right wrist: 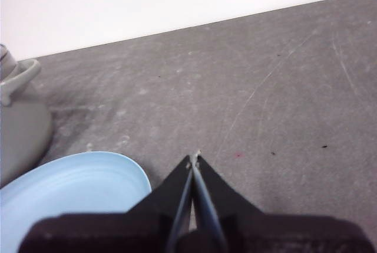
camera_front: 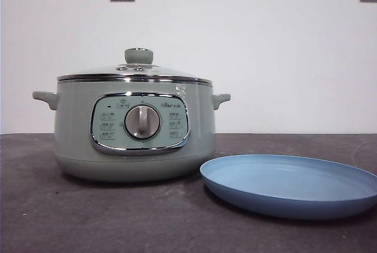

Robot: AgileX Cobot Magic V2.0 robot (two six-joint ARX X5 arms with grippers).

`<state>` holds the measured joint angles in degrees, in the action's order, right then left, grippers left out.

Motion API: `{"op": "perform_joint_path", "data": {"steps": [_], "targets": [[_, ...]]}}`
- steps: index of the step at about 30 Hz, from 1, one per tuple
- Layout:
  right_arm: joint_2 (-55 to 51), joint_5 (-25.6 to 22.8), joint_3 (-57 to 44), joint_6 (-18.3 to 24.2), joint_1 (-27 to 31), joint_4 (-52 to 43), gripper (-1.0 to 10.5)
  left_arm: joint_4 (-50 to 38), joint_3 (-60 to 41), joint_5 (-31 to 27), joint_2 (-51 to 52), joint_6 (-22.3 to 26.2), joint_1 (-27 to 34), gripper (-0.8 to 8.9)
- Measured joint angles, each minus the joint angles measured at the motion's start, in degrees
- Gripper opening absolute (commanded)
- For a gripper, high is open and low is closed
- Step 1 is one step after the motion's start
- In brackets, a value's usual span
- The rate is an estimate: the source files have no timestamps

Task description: Take the potato out from the steamer,put the potato on the plate,close the lid

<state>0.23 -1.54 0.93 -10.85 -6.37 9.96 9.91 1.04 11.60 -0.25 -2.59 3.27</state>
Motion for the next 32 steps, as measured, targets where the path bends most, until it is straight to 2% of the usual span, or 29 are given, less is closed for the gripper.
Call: {"op": "perform_joint_path", "data": {"steps": [7,11,16,22,25,29,32], "targets": [[0.0,0.44,0.02,-8.68,0.0,-0.07,0.0,-0.26,0.0,3.87,0.0,-10.64,0.0,-0.06],[0.0,5.03,0.48,-13.27,0.0,0.09,-0.1,-0.92,0.13,7.89,0.0,-16.98,0.0,-0.08],[0.61,8.2,4.35,-16.22,-0.02,0.24,-0.1,1.51,4.57,9.66,-0.13,-20.65,0.0,-0.08],[5.79,12.68,11.17,-16.74,-0.02,0.26,-0.1,7.91,12.87,9.97,-2.82,-21.31,0.0,-0.08],[10.25,16.26,15.74,-16.02,-0.02,1.68,-0.1,10.34,16.87,12.33,-5.84,-21.31,0.0,-0.08],[17.66,20.83,22.93,-11.56,-0.02,7.19,-0.1,11.56,21.68,17.57,-10.29,-20.48,0.0,-0.08],[24.44,25.66,29.35,-6.62,-0.02,13.38,-0.1,14.36,25.66,21.2,-14.6,-18.05,0.0,-0.08]]}}
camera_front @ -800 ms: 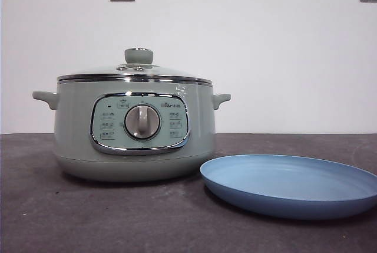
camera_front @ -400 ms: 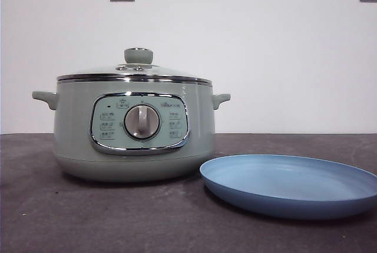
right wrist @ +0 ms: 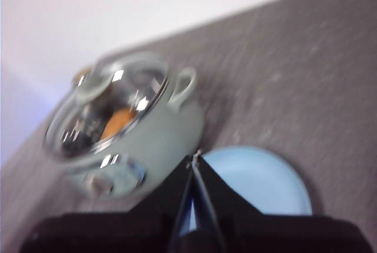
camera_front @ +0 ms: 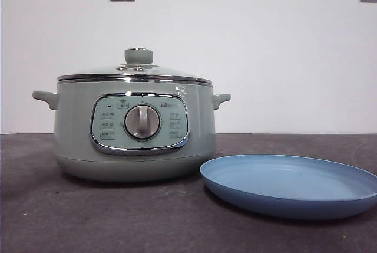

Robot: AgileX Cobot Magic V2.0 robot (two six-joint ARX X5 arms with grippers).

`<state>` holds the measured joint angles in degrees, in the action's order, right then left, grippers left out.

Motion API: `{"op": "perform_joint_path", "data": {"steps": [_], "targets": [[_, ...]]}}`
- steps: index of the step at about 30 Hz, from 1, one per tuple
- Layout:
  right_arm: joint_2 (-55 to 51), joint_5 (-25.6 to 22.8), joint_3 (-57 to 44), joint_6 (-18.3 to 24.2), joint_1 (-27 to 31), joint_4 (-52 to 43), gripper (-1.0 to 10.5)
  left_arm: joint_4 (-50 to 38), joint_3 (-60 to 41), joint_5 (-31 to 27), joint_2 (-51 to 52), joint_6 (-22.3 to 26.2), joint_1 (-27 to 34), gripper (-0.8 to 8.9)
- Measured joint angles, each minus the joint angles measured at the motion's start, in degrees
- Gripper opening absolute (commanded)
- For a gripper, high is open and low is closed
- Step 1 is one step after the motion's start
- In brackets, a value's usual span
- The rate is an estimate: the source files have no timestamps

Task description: Take the potato out from the steamer,put the potato on the plate,close the lid

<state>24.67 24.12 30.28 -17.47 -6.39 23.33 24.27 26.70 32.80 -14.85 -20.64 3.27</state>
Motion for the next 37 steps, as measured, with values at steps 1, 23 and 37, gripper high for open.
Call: {"op": "perform_joint_path", "data": {"steps": [1,23,37], "targets": [[2.21,1.6,2.27,1.9,-0.02,2.45,-0.1,1.31,1.27,0.92,-1.46,1.18,0.0,-0.08],[23.96,8.7,25.92,25.24,-7.06,30.69,1.8,23.04,17.59,6.38,-16.46,22.99,-0.9,2.53],[23.98,8.68,25.92,24.74,-7.06,30.69,6.0,20.72,17.59,6.36,-16.48,22.99,-0.9,6.67]]}}
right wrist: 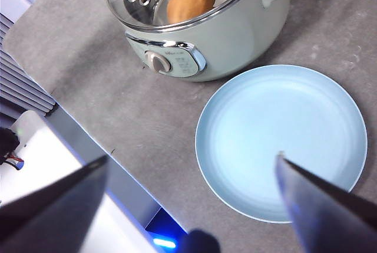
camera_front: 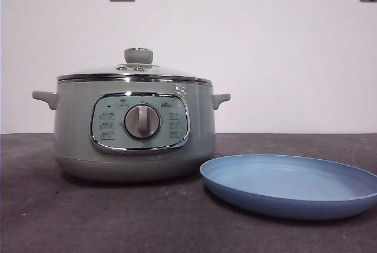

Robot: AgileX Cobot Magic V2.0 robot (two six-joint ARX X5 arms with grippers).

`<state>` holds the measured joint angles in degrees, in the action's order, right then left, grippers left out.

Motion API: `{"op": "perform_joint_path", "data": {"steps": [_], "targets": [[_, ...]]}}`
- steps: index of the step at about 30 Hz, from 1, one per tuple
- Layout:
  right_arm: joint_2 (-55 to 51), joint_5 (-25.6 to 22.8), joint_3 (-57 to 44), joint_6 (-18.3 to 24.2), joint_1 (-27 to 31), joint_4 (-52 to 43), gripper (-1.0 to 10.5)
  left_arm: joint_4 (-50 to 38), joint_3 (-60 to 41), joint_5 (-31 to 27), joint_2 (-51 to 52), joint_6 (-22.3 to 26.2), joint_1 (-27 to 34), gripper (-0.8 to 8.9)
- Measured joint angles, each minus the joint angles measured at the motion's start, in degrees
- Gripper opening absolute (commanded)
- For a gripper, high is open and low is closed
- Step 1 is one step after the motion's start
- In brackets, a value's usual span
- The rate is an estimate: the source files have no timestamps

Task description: Take the potato out from the steamer,put the potato on the plate,close the lid

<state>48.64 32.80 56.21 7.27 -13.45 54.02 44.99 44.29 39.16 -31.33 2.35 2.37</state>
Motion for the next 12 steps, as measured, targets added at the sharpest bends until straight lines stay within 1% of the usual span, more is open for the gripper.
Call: {"op": "perform_joint_path", "data": {"steps": [6,12], "targets": [[0.0,-0.15,0.0,-0.2,0.0,0.02,6.0,-2.6,2.03,-0.31,-2.32,0.02,-0.17,6.59],[0.0,-0.17,0.0,-0.2,0.0,0.02,6.0,-7.26,9.11,-1.75,-10.86,0.02,-3.06,6.59]]}}
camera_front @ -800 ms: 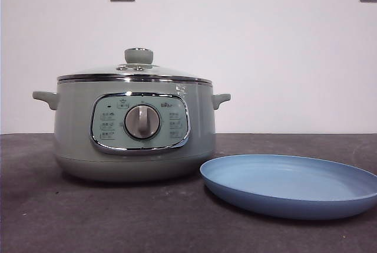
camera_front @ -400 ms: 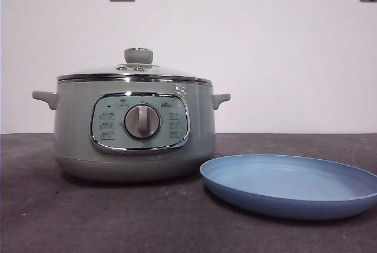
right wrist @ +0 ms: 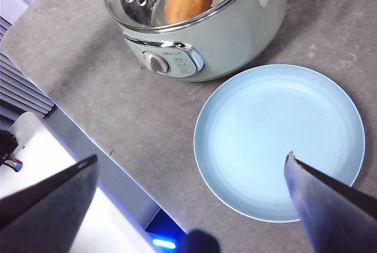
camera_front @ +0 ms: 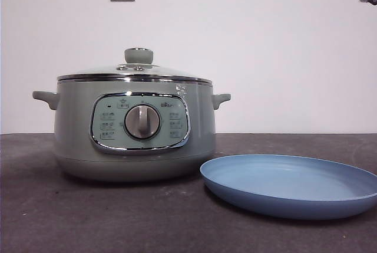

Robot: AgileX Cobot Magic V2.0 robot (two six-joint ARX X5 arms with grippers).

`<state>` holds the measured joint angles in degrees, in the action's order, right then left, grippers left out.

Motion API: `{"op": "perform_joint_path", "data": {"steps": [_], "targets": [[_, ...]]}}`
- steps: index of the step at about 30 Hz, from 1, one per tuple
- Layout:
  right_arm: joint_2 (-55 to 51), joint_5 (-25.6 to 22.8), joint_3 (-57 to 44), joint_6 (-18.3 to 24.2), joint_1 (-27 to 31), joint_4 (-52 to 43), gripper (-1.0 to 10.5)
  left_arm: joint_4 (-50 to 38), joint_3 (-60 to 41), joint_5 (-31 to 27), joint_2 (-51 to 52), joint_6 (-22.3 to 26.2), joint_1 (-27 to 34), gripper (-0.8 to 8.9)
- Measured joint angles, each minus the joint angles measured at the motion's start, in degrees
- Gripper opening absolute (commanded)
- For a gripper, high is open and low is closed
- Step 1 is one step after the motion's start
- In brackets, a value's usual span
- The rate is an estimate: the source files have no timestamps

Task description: Take the potato out from the steamer,put the potato on the plate,close the lid

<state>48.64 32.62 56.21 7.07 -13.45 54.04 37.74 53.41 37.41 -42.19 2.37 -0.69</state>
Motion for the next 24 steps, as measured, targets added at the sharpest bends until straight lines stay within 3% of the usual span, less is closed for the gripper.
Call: {"op": "perform_joint_path", "data": {"steps": [15,24], "targets": [[0.0,0.0,0.02,0.0,0.0,0.0,6.0,-4.04,21.7,-15.17,-30.84,3.13,-15.74,6.59],[0.0,0.0,0.02,0.0,0.0,0.0,6.0,-10.95,24.61,-19.1,-43.63,4.11,-19.39,6.58]]}}
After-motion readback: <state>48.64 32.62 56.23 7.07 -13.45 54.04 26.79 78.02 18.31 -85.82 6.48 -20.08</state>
